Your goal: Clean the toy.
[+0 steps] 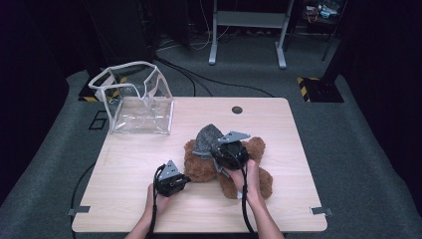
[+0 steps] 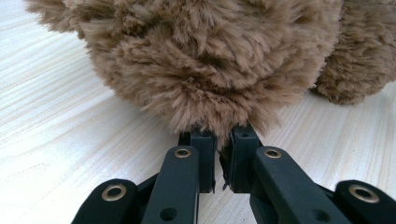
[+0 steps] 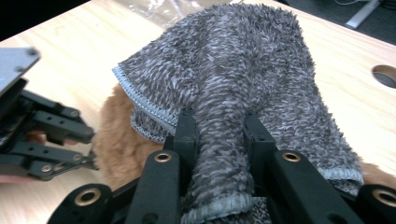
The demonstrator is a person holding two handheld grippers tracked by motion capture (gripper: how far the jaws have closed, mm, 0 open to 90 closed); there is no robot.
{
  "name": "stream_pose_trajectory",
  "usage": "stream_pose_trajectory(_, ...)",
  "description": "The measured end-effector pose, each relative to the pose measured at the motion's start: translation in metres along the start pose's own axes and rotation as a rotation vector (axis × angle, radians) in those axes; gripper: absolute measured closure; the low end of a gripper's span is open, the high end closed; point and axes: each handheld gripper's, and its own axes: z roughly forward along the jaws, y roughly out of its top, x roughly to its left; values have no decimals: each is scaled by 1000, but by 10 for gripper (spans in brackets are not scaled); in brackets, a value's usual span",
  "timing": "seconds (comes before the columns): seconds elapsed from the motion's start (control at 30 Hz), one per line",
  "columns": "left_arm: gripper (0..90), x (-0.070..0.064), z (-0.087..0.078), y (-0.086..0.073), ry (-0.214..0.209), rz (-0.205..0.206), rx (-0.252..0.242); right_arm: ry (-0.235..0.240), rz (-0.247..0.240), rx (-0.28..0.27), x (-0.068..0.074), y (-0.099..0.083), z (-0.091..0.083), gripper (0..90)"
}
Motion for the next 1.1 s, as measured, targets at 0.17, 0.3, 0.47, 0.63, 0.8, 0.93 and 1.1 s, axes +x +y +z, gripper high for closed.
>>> stream_pose_trajectory(0.17,839,0,0,0,-1,1,0,20,-16,3,9,-2,-2,718)
stream_pose_trajectory(0.3,839,0,0,0,-1,1,-1,42,-24,9,17,-5,-3,718)
stream_pose_trajectory(0.47,839,-1,0,0,-3,-3,-2,59,-42,13,25,-11,-3,717)
stream_pose_trajectory(0.63,839,-1,0,0,0,0,-3,85,-36,14,30,-19,-3,717)
stream_pose_trajectory(0.8,839,-1,0,0,1,-1,-4,112,-30,20,36,-29,-4,716)
stream_pose_trajectory(0.93,839,-1,-1,0,3,4,-3,137,-30,38,39,-37,-1,716)
stream_pose_trajectory(1.1,839,0,-1,0,5,9,-3,171,-19,75,44,-49,5,716)
